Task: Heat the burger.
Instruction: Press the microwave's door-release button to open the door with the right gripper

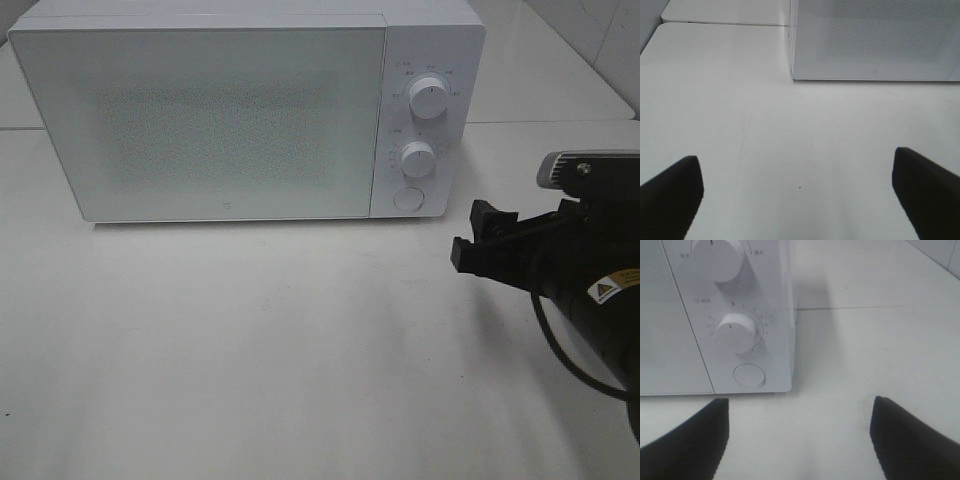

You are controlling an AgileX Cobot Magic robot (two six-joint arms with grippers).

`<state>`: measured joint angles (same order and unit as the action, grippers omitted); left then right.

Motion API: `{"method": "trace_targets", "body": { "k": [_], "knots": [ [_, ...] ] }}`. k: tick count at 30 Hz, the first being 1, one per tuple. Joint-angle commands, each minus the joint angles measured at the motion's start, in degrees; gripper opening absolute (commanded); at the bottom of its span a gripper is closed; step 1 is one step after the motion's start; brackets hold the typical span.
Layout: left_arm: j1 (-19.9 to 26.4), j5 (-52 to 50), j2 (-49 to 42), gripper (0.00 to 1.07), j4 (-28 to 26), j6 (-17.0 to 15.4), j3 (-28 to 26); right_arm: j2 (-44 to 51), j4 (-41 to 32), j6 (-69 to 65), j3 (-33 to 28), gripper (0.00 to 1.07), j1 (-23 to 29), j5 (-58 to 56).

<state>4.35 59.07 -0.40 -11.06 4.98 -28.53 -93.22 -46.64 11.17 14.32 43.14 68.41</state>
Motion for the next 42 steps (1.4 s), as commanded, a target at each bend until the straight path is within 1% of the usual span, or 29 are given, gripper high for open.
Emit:
{"method": "trace_targets", "body": {
  "k": [1,6,12,16,23,25,27,28,30,31,34,36,39,41,42],
  "knots": [
    [0.06,-0.4,-1.26,0.98,0.11,0.0,0.11,-2.29,-3.15,3.5,2.35,0.75,3.27,2.58],
    [0.06,-0.4,-1.26,0.98,0.11,0.0,0.11,-5.04,-3.55,5.21,5.33,0.75,5.84,2.46],
    [0.06,-0.4,-1.26,0.98,0.11,0.0,0.11,-6.3,-4.58,6.59,7.68,0.75,6.42,-0.06],
    [0.06,-0.4,-1.26,0.98,0.11,0.0,0.11,-6.3,-5.9,6.99,7.79,0.75,6.42,-0.52],
    [0.06,-0.4,-1.26,0.98,0.11,0.0,0.11,-6.3,-5.96,5.5,7.79,0.75,6.42,-1.32],
    [0.06,-0.4,-1.26,0.98,0.11,0.0,0.11,-6.3,-5.96,0.06,7.79,0.75,6.42,-1.32],
    [0.06,-0.4,-1.26,0.98,0.11,0.0,0.11,-6.3,-5.96,-1.55,7.79,0.75,6.42,-1.32],
    [0.06,-0.4,-1.26,0.98,0.11,0.0,0.11,-6.3,-5.96,-6.36,7.79,0.75,6.42,-1.32],
    [0.06,-0.4,-1.26,0.98,0.11,0.0,0.11,-6.3,-5.96,-8.59,7.79,0.75,6.42,-1.32],
    [0.06,-0.4,-1.26,0.98,0.11,0.0,0.11,-6.3,-5.96,-14.15,7.79,0.75,6.42,-1.32],
    [0.06,-0.4,-1.26,0.98,0.11,0.0,0.11,-6.3,-5.96,-17.59,7.79,0.75,6.42,-1.32],
    [0.06,-0.4,-1.26,0.98,0.11,0.0,0.11,-6.3,-5.96,-31.51,7.79,0.75,6.42,-1.32],
    [0.06,-0.4,-1.26,0.98,0.11,0.0,0.11,-6.3,-5.96,-35.41,7.79,0.74,6.42,-1.32],
    [0.06,-0.4,-1.26,0.98,0.11,0.0,0.11,-6.3,-5.96,-51.11,7.79,0.72,6.42,-1.32],
    [0.06,-0.4,-1.26,0.98,0.11,0.0,0.11,-6.3,-5.96,-51.11,7.79,0.72,6.42,-1.32]
  ]
}}
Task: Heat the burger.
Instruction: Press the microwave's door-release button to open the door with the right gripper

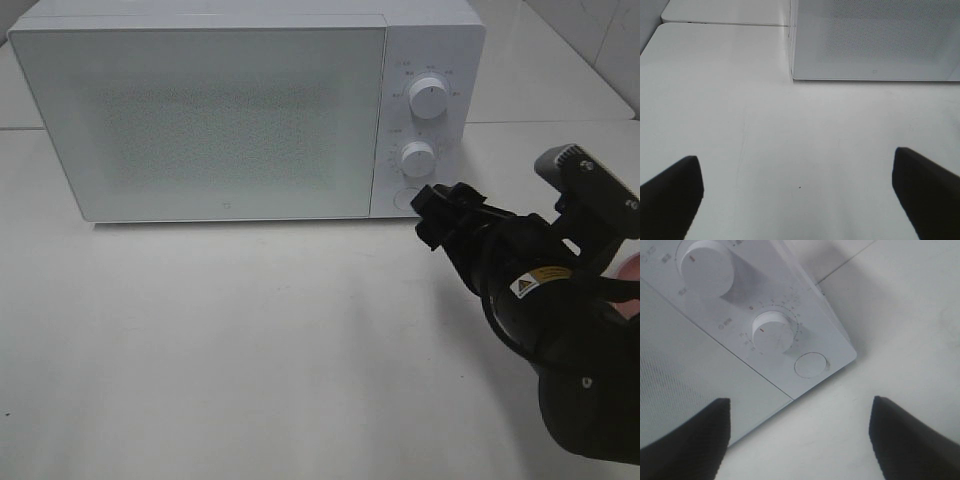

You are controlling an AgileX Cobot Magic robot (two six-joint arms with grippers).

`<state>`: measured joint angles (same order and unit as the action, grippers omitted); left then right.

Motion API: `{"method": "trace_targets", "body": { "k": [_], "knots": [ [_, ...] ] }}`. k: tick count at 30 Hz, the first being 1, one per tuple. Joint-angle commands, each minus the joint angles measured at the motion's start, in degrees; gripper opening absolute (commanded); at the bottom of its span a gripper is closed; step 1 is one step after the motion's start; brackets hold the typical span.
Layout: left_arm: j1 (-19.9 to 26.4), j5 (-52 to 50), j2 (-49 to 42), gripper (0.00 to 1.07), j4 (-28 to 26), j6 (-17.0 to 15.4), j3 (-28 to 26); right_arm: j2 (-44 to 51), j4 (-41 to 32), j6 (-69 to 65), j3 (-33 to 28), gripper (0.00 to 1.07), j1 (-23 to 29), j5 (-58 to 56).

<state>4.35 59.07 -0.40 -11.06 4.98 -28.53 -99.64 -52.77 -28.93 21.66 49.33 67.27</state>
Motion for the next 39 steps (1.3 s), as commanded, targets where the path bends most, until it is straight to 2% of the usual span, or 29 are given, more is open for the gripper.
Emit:
{"method": "trace_targets", "body": {
  "k": [1,2,3,5,11,12,13,16,18,19,21,30,39],
  "knots": [
    [0.06,-0.4,-1.26,0.98,0.11,0.0,0.11,0.11,0.17,-14.9,0.46,0.71,0.23,-0.17],
    [0.06,-0.4,-1.26,0.98,0.11,0.0,0.11,0.11,0.17,-21.6,0.46,0.69,0.23,-0.17],
    [0.06,-0.4,-1.26,0.98,0.11,0.0,0.11,0.11,0.17,-21.6,0.46,0.69,0.23,-0.17],
    [0.06,-0.4,-1.26,0.98,0.11,0.0,0.11,0.11,0.17,-30.42,0.46,0.65,0.23,-0.17],
    [0.06,-0.4,-1.26,0.98,0.11,0.0,0.11,0.11,0.17,-40.34,0.46,0.54,0.23,-0.17],
    [0.06,-0.4,-1.26,0.98,0.11,0.0,0.11,0.11,0.17,-41.88,0.46,0.5,0.23,-0.17],
    [0.06,-0.4,-1.26,0.98,0.11,0.0,0.11,0.11,0.23,-44.35,0.46,0.4,0.23,-0.17],
    [0.06,-0.4,-1.26,0.98,0.11,0.0,0.11,0.11,0.23,-46.41,0.46,0.34,0.23,-0.29],
    [0.06,-0.4,-1.26,0.98,0.11,0.0,0.11,0.11,0.23,-47.38,0.46,0.1,0.23,-0.46],
    [0.06,-0.4,-1.26,0.98,0.11,0.0,0.11,0.11,0.23,-47.38,0.46,0.1,0.23,-0.46],
    [0.06,-0.4,-1.26,0.98,0.11,0.0,0.11,0.11,0.23,-47.56,0.46,0.0,0.23,-1.26],
    [0.06,-0.4,-1.26,0.98,0.11,0.0,0.11,0.11,0.69,-47.56,0.46,0.0,0.0,-7.33],
    [0.06,-0.4,-1.26,0.98,0.11,0.0,0.11,0.06,6.13,-47.67,1.2,0.0,-4.18,-11.4]
  ]
}}
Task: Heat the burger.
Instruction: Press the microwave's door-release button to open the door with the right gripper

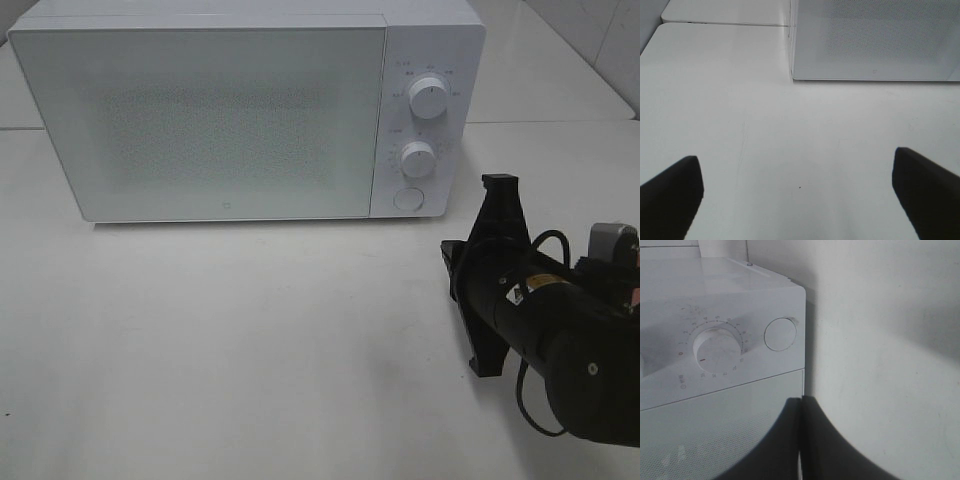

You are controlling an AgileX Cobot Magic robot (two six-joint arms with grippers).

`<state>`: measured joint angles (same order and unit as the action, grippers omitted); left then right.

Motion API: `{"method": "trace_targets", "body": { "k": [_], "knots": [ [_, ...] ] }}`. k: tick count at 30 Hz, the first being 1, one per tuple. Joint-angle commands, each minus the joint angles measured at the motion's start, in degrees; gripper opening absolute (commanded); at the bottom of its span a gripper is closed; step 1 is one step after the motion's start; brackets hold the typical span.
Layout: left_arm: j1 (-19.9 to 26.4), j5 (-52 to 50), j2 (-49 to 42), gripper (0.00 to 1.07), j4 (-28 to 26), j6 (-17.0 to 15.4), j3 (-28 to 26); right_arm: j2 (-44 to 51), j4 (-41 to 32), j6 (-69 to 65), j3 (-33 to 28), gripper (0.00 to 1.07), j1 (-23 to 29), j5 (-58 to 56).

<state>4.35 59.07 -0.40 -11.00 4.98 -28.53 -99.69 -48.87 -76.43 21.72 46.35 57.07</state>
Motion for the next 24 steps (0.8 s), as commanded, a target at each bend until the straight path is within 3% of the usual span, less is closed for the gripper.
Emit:
{"method": "trace_targets", "body": {
  "k": [1,9,24],
  "knots": [
    [0.06,-0.4,-1.26,0.98,0.06,0.0,0.11,0.11,3.61,0.23,2.01,0.0,-2.29,-2.23],
    [0.06,-0.4,-1.26,0.98,0.06,0.0,0.11,-1.78,9.85,1.09,5.67,0.0,-7.1,-4.01],
    [0.06,-0.4,-1.26,0.98,0.06,0.0,0.11,-11.8,15.53,-4.58,12.78,0.0,-10.03,-2.92]
  ]
}}
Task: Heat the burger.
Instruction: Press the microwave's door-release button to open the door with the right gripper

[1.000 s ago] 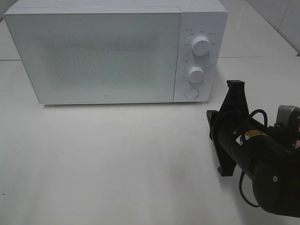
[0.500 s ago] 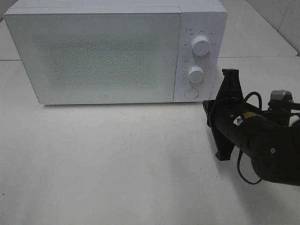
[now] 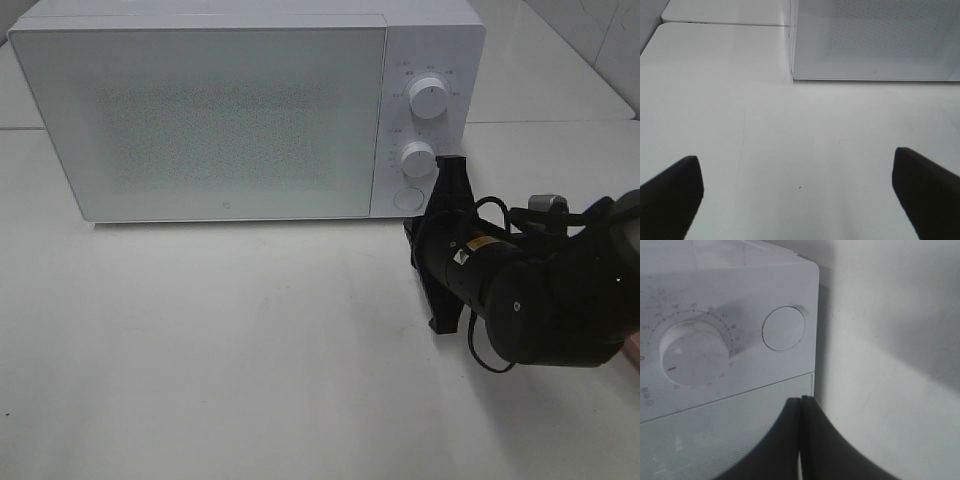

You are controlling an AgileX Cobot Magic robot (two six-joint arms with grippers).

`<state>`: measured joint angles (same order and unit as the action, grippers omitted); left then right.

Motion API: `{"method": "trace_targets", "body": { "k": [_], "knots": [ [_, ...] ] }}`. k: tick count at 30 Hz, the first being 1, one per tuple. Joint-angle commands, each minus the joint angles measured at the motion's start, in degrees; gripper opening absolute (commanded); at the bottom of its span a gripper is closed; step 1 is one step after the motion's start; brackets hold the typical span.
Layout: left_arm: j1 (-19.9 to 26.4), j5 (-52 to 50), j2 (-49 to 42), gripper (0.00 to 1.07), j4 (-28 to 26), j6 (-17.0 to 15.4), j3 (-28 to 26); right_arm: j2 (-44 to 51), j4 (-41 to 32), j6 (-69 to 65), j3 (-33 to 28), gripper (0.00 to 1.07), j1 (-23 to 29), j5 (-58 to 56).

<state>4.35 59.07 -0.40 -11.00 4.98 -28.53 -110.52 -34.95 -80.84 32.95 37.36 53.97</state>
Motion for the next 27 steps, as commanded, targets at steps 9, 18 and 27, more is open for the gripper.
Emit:
{"method": "trace_targets", "body": {
  "k": [9,18,27],
  "knots": [
    [0.06,-0.4,-1.26,0.98,0.06,0.0,0.11,-4.58,2.23,-0.11,5.96,0.0,-2.01,-0.06],
    [0.06,-0.4,-1.26,0.98,0.06,0.0,0.11,-7.96,4.07,-0.23,9.57,0.0,-4.7,-0.46],
    [0.06,-0.4,-1.26,0.98,0.06,0.0,0.11,-9.51,4.87,0.17,12.55,0.0,-5.67,-1.03]
  ]
}}
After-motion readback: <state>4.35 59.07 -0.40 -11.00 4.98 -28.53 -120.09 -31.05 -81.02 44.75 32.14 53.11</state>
